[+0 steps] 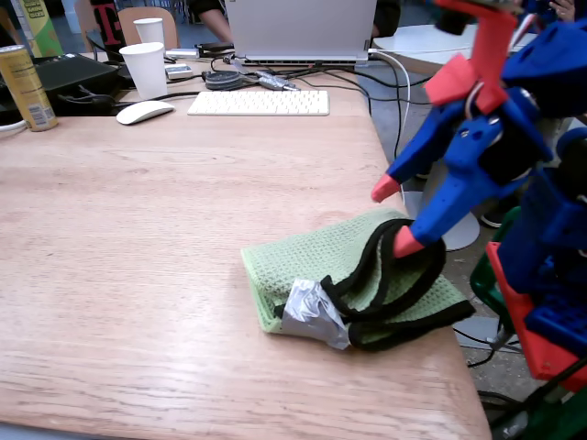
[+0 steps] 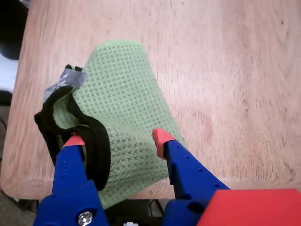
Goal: Clean the table
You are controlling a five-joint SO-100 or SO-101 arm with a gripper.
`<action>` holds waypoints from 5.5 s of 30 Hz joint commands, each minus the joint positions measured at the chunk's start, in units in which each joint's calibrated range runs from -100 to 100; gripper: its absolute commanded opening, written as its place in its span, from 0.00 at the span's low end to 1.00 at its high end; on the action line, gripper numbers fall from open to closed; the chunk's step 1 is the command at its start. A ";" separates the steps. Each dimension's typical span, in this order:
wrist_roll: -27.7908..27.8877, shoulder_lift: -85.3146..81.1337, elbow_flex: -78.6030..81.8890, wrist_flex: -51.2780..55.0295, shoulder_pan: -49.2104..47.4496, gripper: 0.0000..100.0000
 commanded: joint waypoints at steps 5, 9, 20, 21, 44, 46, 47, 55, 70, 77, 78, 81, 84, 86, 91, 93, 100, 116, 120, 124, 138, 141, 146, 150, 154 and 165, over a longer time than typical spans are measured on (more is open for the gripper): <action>-0.24 -7.72 -13.63 5.95 -0.13 0.31; -3.42 -7.80 -14.10 4.64 1.57 0.30; -4.25 -7.80 18.27 -15.23 2.07 0.00; -4.25 -7.80 19.21 -15.23 2.07 0.00; -3.71 -7.80 19.21 -15.23 1.90 0.00; -3.71 -7.80 19.21 -15.23 1.90 0.00; -3.71 -7.80 19.21 -15.23 1.90 0.00; -3.71 -7.80 19.21 -15.23 1.90 0.00; -3.71 -7.80 19.21 -15.15 1.90 0.00; -3.66 -7.80 19.21 -15.15 1.90 0.00; -3.66 -7.80 19.21 -15.15 1.90 0.00; -3.66 -7.80 19.21 -15.15 1.90 0.00; -3.66 -7.80 19.21 -15.15 1.90 0.00; -3.66 -7.80 19.21 -15.15 1.90 0.00; -3.66 -7.80 19.21 -15.15 1.90 0.00; -3.66 -7.80 19.21 -15.15 1.90 0.00; -3.66 -7.80 19.21 -15.15 1.73 0.00; -3.66 -7.80 19.21 -15.15 1.06 0.00; -3.66 -7.80 19.21 -15.15 1.06 0.00; -3.66 -7.80 19.21 -15.15 1.06 0.00; -3.66 -7.80 19.21 -15.15 1.06 0.00; -3.66 -7.80 19.21 -15.15 1.06 0.00; -3.66 -7.80 19.21 -15.15 1.06 0.00; -3.66 -7.80 19.21 -15.15 1.06 0.00; -3.66 -7.80 19.21 -15.15 1.06 0.00; -3.66 -7.80 19.21 -15.15 1.06 0.00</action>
